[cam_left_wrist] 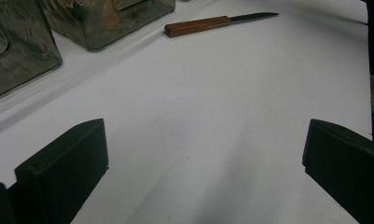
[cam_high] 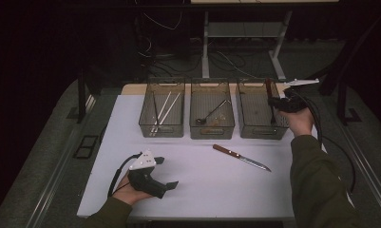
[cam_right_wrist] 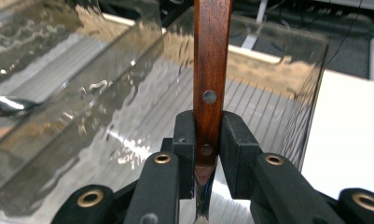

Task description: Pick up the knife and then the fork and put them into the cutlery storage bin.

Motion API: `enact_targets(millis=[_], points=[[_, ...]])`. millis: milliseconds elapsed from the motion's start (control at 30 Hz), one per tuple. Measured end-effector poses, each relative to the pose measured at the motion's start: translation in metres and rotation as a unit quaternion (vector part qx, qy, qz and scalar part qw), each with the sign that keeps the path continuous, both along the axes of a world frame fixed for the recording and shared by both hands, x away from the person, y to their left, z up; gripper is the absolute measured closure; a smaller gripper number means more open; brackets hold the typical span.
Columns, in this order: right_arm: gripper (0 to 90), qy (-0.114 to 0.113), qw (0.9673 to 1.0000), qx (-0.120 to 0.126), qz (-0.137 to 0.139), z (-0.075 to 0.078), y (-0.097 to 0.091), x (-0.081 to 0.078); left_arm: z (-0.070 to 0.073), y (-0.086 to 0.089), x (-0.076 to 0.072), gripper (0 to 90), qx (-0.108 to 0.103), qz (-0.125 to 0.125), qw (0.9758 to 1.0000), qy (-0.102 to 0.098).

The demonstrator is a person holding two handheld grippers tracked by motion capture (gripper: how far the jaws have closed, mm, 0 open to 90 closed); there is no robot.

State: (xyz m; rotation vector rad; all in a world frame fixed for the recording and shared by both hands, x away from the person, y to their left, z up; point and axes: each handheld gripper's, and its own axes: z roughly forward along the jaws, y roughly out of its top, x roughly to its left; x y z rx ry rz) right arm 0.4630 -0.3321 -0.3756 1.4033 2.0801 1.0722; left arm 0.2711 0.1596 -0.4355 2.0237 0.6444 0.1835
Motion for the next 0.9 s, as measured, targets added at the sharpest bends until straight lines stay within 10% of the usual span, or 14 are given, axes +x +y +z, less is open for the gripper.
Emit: enact_targets(millis=[433,900], points=[[70.8,0.052,0.9984,-0.018,0.01,-0.012,0.004,0.005,0.0,0.0,0.0,0.0,0.001,-0.002,1.0,0.002],[41.6,0.007,0.9991,0.037,0.02,0.014,0.0,-0.021,0.0,-0.001,-0.001,0.0,0.001,-0.004,1.0,0.0]])
